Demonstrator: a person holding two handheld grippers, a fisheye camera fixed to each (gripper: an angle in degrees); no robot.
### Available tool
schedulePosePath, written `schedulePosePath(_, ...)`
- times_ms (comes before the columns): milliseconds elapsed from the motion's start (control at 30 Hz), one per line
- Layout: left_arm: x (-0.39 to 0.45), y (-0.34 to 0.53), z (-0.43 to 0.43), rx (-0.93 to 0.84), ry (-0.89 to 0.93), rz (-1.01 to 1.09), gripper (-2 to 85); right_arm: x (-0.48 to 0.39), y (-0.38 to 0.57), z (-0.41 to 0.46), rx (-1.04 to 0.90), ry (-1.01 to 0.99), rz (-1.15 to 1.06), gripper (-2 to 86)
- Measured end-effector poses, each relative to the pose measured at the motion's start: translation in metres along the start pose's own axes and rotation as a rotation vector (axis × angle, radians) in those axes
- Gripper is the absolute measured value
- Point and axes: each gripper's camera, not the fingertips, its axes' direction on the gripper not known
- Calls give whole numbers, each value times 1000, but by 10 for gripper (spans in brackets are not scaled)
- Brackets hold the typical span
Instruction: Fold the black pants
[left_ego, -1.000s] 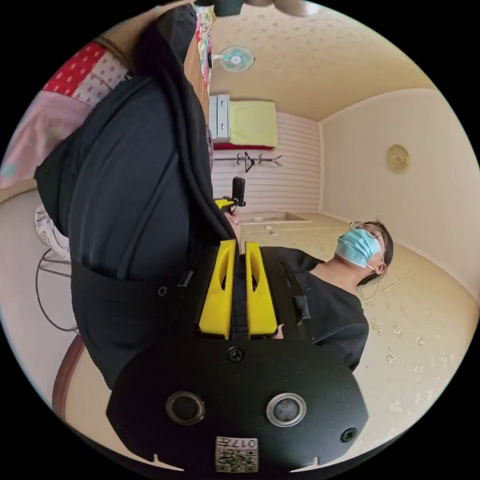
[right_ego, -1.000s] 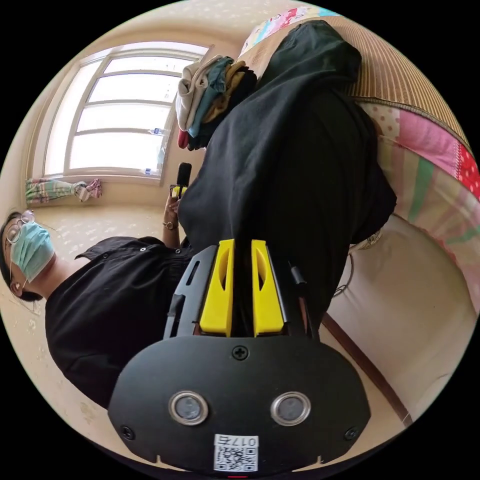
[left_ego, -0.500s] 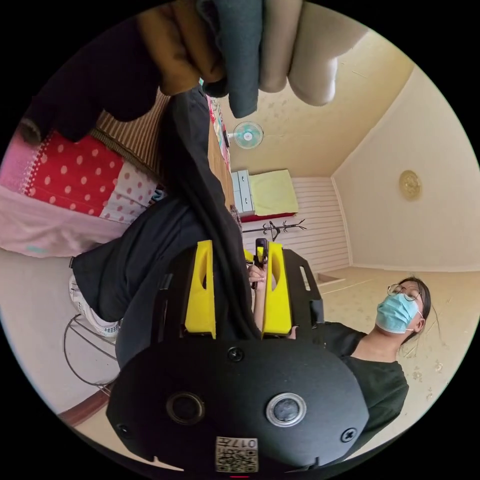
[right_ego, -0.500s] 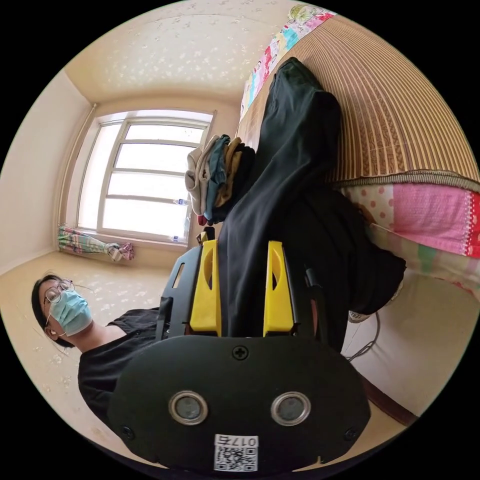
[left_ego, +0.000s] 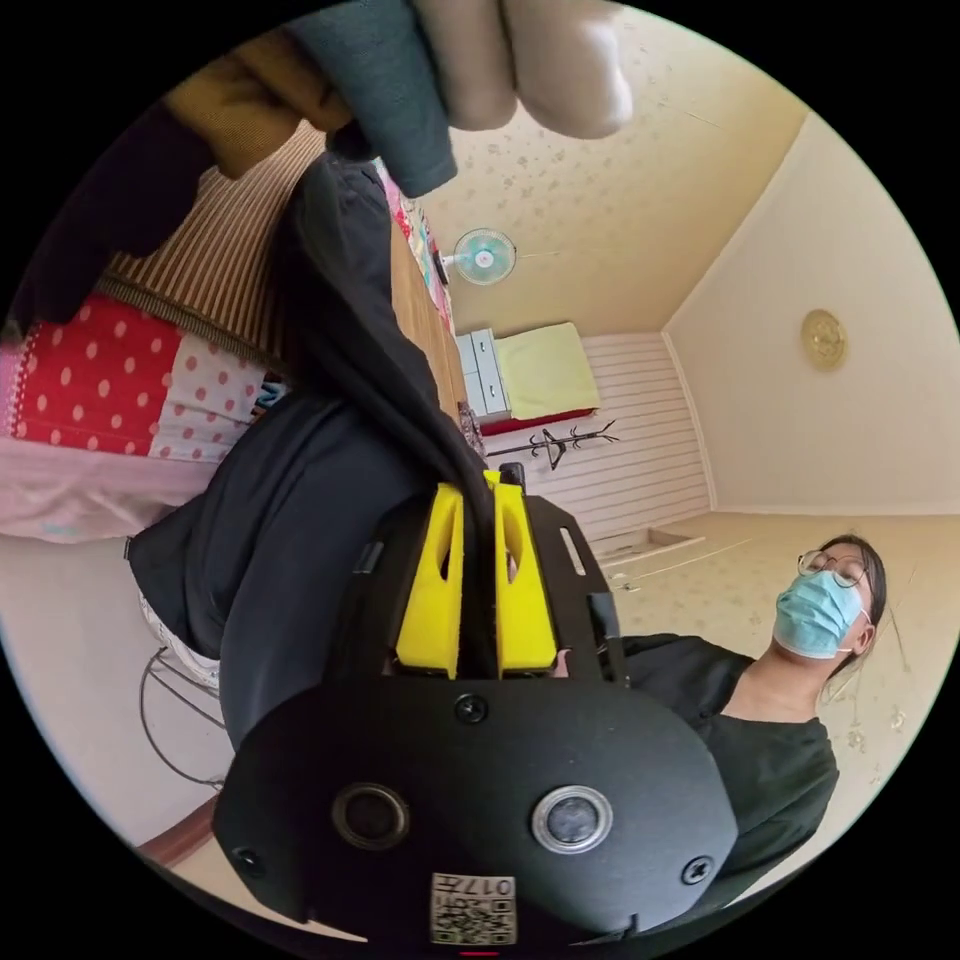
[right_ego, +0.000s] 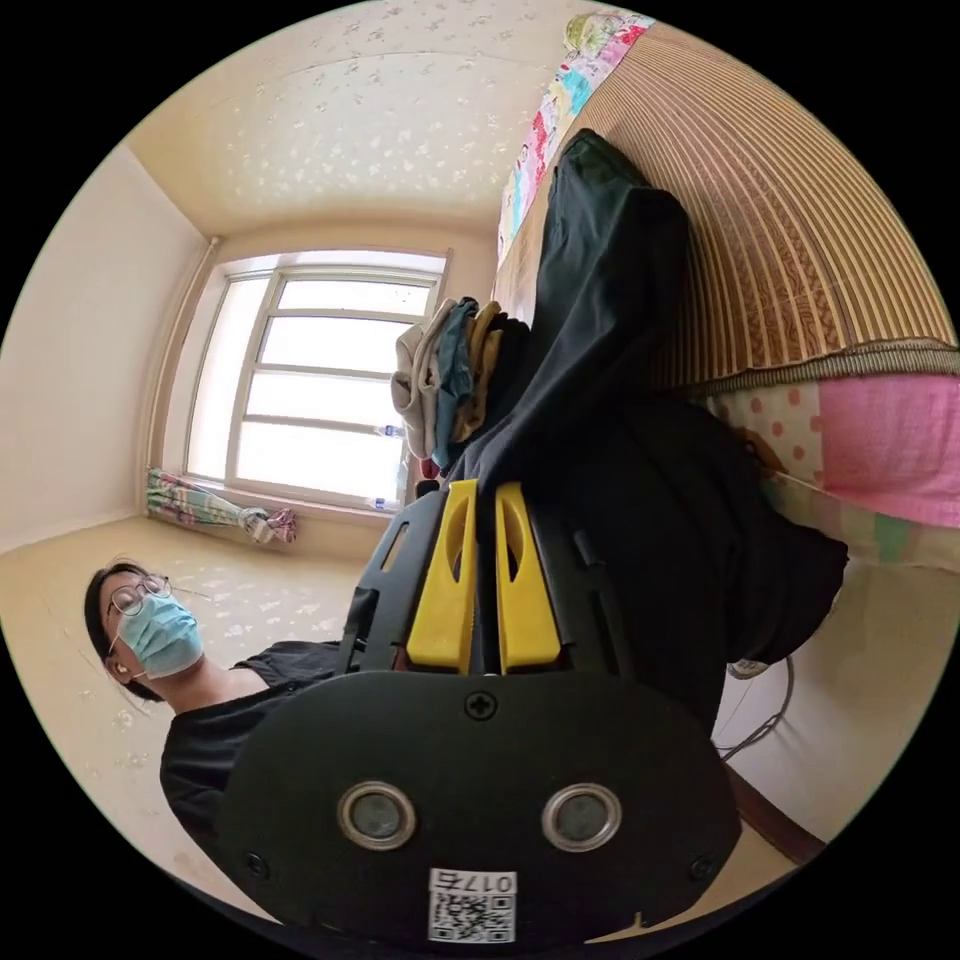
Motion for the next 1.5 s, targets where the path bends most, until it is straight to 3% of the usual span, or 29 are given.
schedulePosePath(100,11,-10,9,-56,70,60,79,-27,-1,-12,12,-25,-102,39)
schedulePosePath(200,-22,-8,16,-78,112,-49,125,-32,-4,-14,-9,46,-92,51)
schedulePosePath(333,-61,39,29,-73,78,-152,69,-4,13,-14,-29,46,2,37)
schedulePosePath(500,-43,84,30,-23,19,-37,39,4,47,-21,14,-62,-19,22)
schedulePosePath(700,120,102,21,28,79,380,31,-104,58,-40,38,-174,-359,18)
schedulePosePath(933,401,156,-5,116,93,924,27,-346,111,-67,52,-135,-930,16)
schedulePosePath(1033,488,182,-13,131,183,1053,24,-425,145,-74,78,-194,-1075,16)
schedulePosePath(1133,561,211,-17,173,143,1194,23,-488,177,-77,127,-144,-1203,15)
schedulePosePath(1300,608,186,-13,226,156,1141,23,-550,183,-83,188,-117,-1201,15)
schedulePosePath(1500,534,60,9,265,79,895,24,-528,103,-75,292,-63,-1034,14)
